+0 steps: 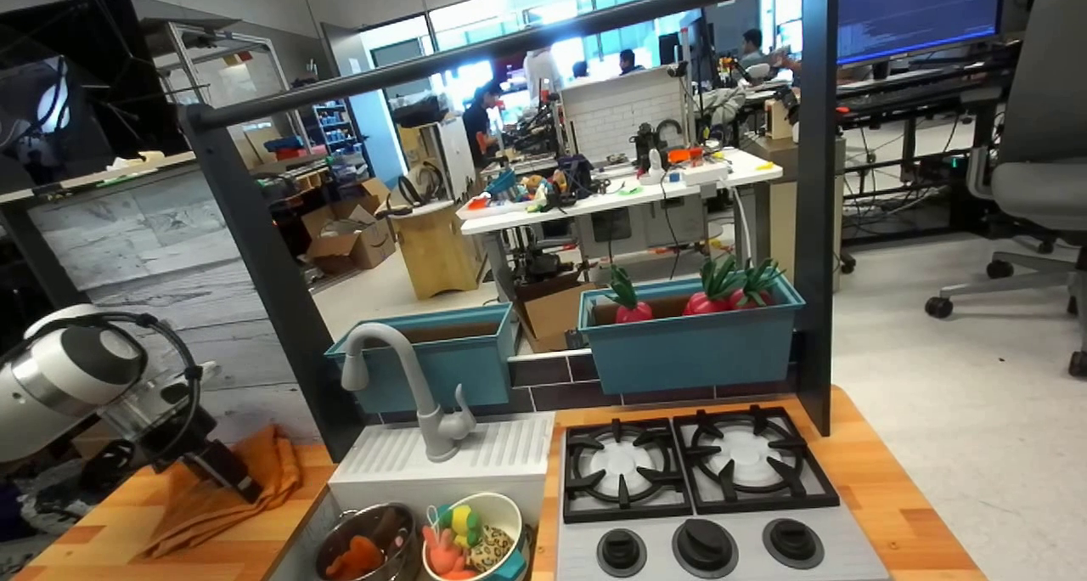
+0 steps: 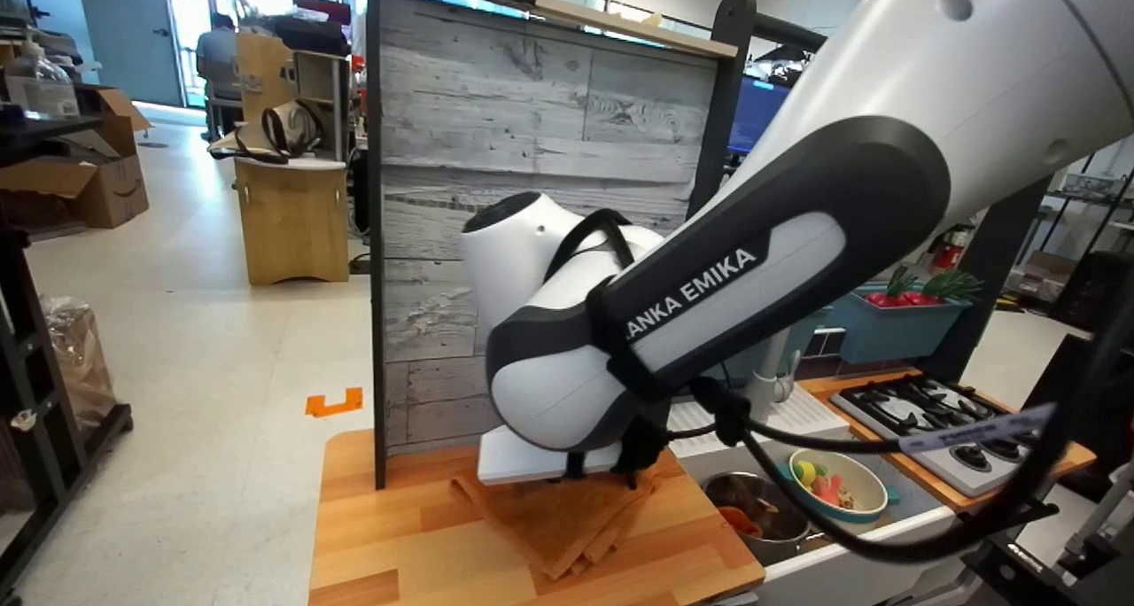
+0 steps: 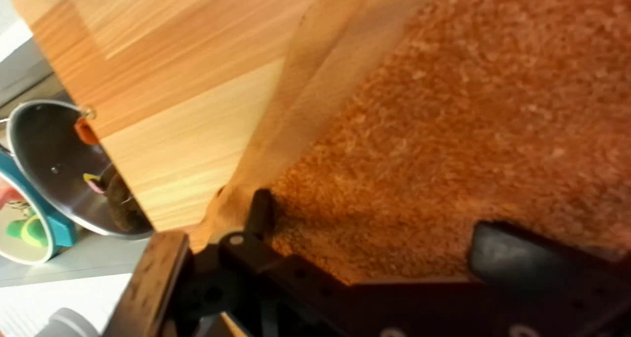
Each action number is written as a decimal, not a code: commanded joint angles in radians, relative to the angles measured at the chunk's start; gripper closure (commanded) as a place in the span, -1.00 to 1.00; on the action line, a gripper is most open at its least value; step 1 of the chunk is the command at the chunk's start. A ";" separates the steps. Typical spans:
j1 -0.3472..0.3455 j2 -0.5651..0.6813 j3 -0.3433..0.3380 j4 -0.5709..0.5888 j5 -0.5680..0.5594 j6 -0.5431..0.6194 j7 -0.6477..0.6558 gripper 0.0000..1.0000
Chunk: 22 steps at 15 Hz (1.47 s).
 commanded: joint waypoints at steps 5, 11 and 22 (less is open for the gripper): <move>0.121 0.019 0.138 -0.005 0.021 0.112 -0.127 -1.00; 0.012 -0.038 0.051 -0.106 0.062 -0.002 -0.004 -1.00; -0.008 -0.081 0.085 -0.190 0.031 -0.057 -0.054 -1.00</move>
